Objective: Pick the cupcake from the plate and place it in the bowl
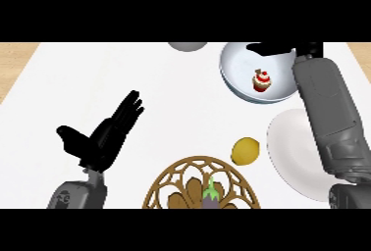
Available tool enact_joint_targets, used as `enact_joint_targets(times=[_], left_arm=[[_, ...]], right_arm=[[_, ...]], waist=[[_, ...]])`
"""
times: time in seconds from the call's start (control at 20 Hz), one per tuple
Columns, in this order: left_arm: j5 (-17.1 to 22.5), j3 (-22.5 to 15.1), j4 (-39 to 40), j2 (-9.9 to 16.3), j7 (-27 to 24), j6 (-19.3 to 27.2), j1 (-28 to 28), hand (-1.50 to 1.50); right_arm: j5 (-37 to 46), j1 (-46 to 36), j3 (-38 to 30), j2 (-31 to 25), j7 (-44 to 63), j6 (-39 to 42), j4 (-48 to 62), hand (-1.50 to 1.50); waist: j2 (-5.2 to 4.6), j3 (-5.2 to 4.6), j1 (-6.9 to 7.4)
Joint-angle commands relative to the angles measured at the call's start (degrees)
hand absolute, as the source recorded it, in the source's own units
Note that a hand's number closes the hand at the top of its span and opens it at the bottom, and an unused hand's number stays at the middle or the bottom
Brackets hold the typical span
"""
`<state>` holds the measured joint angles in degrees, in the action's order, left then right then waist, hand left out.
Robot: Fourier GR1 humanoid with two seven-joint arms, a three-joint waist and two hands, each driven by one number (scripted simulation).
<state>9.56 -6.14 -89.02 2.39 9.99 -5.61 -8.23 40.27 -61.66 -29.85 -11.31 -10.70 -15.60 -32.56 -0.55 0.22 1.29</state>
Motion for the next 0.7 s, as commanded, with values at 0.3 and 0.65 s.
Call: enact_joint_targets(times=[0.3, 0.65], left_arm=[[0.6, 2.54, -0.47, 1.32, 0.5, 0.79, 2.48, 0.0], [0.54, 3.76, -1.27, 1.73, -2.64, 0.93, 6.56, 0.0]], right_arm=[[-16.92, 13.77, -3.29, 5.66, -10.48, 15.71, -23.28, -1.5], [-22.92, 33.57, -1.13, 10.44, -13.99, 26.04, -45.05, -1.5]], waist=[[2.08, -0.24, -4.69], [2.75, -0.33, -7.13]])
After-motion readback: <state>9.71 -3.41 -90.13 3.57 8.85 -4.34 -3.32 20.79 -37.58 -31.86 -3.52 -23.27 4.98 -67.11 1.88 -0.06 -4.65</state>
